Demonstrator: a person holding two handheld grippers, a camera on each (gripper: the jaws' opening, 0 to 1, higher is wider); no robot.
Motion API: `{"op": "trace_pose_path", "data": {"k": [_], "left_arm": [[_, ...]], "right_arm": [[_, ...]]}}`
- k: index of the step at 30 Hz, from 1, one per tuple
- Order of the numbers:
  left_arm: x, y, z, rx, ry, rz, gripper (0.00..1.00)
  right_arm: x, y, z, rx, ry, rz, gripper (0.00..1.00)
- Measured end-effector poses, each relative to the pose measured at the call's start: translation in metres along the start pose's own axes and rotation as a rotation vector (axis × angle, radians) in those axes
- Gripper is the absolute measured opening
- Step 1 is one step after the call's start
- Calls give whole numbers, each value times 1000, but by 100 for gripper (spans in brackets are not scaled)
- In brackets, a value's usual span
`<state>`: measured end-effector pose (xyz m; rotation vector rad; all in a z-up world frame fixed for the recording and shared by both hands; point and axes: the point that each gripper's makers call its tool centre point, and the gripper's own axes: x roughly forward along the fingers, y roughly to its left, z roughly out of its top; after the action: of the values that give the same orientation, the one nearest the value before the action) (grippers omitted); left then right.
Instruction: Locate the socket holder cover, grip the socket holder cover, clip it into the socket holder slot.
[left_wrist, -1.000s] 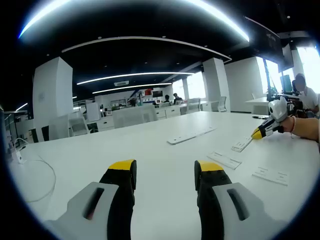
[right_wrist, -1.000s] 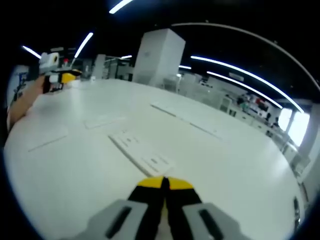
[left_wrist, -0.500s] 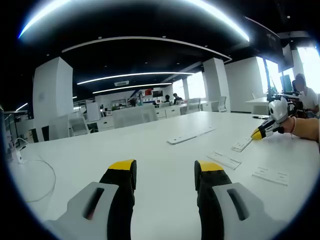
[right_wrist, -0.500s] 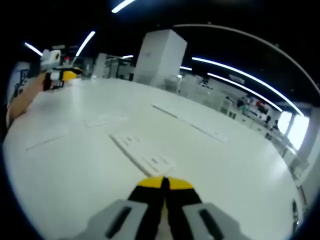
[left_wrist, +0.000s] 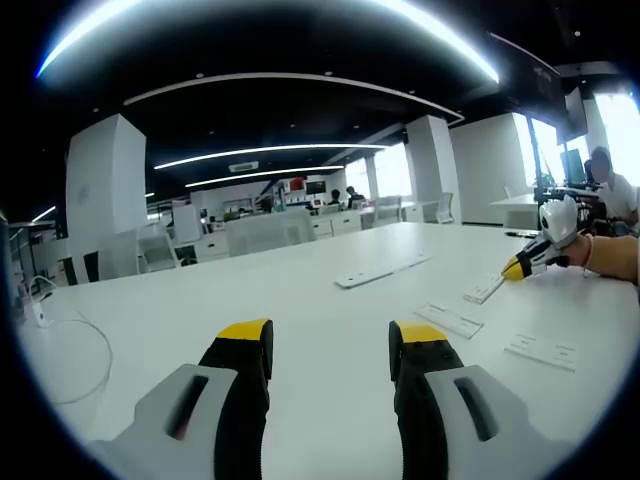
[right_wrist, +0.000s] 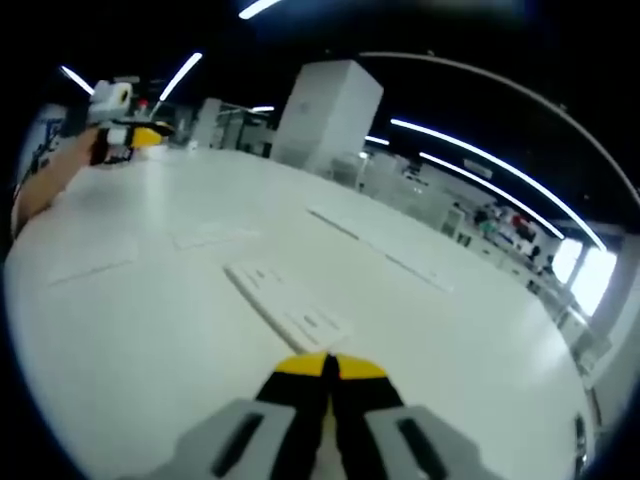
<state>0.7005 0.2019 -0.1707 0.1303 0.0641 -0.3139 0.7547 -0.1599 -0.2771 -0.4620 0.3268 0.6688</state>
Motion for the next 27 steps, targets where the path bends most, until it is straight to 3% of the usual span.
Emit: {"op": "trace_pose_path", "data": {"k": [15,20,27], "left_arm": [[0,0,0,-1,0,-1,47],[0,2,1,-2,-3,-1,47],[-1,3,5,-1,-14,4,47]], "right_arm": [[1,0,1,-40,-8,-14,4],[5,-4,1,43,-33,-31,4],[6,-4,2,49,-32,-27,4]]}}
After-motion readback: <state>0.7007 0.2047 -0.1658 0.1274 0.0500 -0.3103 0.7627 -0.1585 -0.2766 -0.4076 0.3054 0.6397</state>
